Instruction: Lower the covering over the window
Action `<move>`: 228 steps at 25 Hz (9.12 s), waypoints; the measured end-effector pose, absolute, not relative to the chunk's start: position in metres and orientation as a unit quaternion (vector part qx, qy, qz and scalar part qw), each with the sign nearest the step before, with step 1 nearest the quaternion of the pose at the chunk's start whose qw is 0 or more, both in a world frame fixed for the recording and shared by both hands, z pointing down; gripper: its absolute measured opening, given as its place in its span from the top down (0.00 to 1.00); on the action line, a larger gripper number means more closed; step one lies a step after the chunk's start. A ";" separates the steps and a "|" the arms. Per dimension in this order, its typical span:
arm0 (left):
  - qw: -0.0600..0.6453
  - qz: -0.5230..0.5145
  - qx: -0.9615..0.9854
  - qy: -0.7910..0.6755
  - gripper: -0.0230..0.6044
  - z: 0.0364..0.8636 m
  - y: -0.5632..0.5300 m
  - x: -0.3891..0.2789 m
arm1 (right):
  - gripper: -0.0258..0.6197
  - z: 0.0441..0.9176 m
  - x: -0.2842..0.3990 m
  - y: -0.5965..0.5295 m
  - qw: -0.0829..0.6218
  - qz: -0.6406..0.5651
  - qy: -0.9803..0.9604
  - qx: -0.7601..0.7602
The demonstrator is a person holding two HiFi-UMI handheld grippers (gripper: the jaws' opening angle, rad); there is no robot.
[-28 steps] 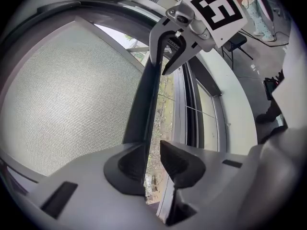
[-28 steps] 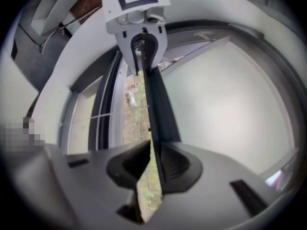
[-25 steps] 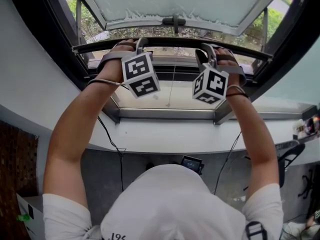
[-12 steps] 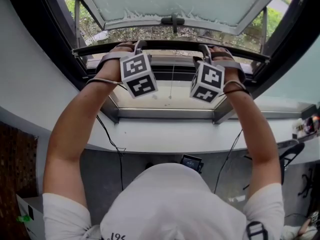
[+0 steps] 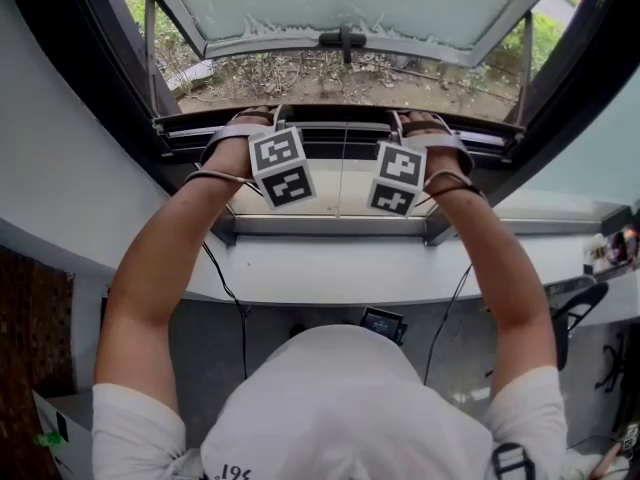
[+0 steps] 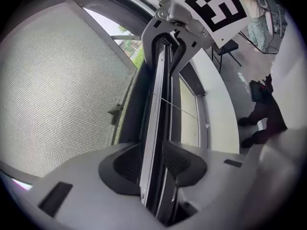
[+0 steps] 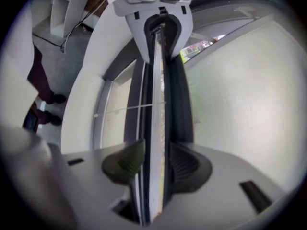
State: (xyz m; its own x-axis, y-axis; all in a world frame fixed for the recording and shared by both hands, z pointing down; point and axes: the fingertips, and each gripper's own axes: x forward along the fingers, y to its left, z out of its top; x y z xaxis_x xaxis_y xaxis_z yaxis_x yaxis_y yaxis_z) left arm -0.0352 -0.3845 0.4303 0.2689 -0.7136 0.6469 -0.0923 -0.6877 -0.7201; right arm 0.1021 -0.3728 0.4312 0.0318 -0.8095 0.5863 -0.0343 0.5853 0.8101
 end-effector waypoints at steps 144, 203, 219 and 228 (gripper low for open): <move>0.040 -0.070 -0.919 0.387 0.94 0.339 -0.306 -0.061 | 0.87 0.351 0.092 -0.312 0.345 -0.183 -0.734 0.555; -0.132 -0.049 -0.895 0.424 0.93 0.446 -0.016 -0.046 | 0.91 0.463 0.110 -0.036 0.184 0.032 -0.823 0.537; -0.138 -0.070 -0.907 0.391 0.93 0.457 -0.019 -0.070 | 0.92 0.478 0.077 -0.030 0.187 0.076 -0.812 0.548; -0.144 -0.074 -0.907 0.388 0.93 0.460 -0.017 -0.074 | 0.92 0.479 0.072 -0.028 0.185 0.080 -0.812 0.547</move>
